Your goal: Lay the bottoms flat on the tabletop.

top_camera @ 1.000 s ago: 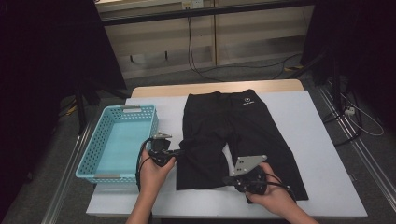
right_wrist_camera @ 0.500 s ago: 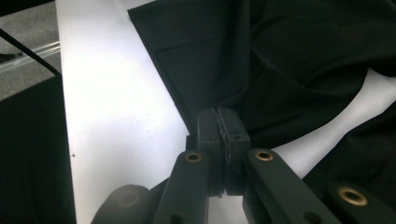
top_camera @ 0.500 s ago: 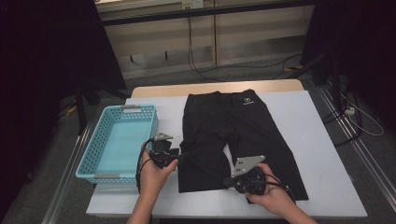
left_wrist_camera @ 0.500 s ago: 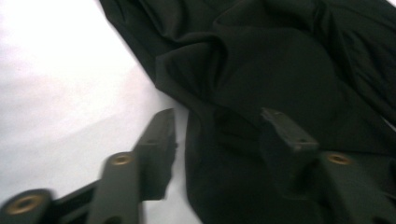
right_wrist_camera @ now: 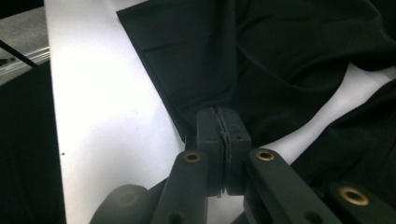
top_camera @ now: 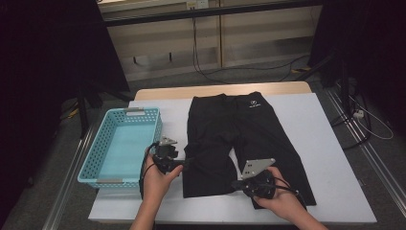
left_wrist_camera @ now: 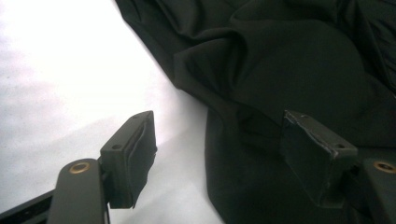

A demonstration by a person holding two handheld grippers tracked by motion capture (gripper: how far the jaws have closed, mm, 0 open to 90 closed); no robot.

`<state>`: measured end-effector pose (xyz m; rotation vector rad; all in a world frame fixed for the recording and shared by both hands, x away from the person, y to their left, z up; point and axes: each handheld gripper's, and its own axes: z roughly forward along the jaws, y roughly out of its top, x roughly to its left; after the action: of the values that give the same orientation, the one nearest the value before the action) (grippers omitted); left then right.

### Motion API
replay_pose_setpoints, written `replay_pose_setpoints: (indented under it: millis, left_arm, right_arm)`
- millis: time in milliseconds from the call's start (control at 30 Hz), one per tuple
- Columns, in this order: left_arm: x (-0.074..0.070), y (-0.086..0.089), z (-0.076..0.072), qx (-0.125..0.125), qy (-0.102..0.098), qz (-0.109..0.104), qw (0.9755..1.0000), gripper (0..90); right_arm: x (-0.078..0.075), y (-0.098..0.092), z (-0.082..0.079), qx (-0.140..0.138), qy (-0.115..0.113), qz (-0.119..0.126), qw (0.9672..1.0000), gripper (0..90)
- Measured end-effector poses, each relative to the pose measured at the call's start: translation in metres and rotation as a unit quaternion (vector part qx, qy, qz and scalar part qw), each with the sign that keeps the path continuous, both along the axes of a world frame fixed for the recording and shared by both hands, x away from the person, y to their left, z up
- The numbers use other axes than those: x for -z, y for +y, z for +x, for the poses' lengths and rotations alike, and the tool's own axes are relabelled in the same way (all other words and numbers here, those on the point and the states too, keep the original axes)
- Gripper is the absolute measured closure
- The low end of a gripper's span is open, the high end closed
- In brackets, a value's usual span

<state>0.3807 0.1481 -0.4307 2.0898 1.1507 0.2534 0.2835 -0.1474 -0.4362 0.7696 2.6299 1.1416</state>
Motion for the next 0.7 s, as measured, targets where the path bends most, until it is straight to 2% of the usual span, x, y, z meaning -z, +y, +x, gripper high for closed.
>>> replay_pose_setpoints:
  millis: [67,167,233,367,467,600,700]
  left_arm:
    - [-0.0001,-0.0002,0.0001,0.000,0.001,-0.002,1.0000,28.0]
    - [-0.0009,-0.0001,0.0000,0.006,0.001,0.002,1.0000,27.9]
    - [-0.0010,0.0007,0.0003,0.006,-0.001,0.003,1.0000,27.8]
    - [0.0003,0.0002,0.0001,-0.004,-0.004,0.002,1.0000,25.9]
    - [0.0011,-0.0003,0.0008,0.000,-0.002,0.006,1.0000,24.7]
    - [0.0025,-0.0017,0.0011,-0.001,0.001,0.005,1.0000,24.0]
    - [0.0014,-0.0018,0.0008,-0.002,0.002,0.004,1.0000,23.5]
  right_arm:
    - [0.0010,0.0010,-0.0009,-0.007,0.007,0.000,1.0000,88.9]
    - [-0.0005,0.0036,-0.0029,-0.013,0.004,0.001,0.9999,88.8]
    - [-0.0008,0.0051,-0.0031,-0.009,-0.001,-0.007,0.9999,88.8]
    - [0.0006,0.0041,-0.0025,-0.015,0.006,-0.010,0.9998,88.8]
    - [-0.0005,0.0019,-0.0022,-0.007,0.004,-0.011,0.9999,87.6]
    - [0.0015,0.0003,-0.0013,-0.006,0.015,-0.015,0.9998,87.1]
    - [0.0023,0.0000,-0.0015,-0.006,0.015,-0.017,0.9997,80.9]
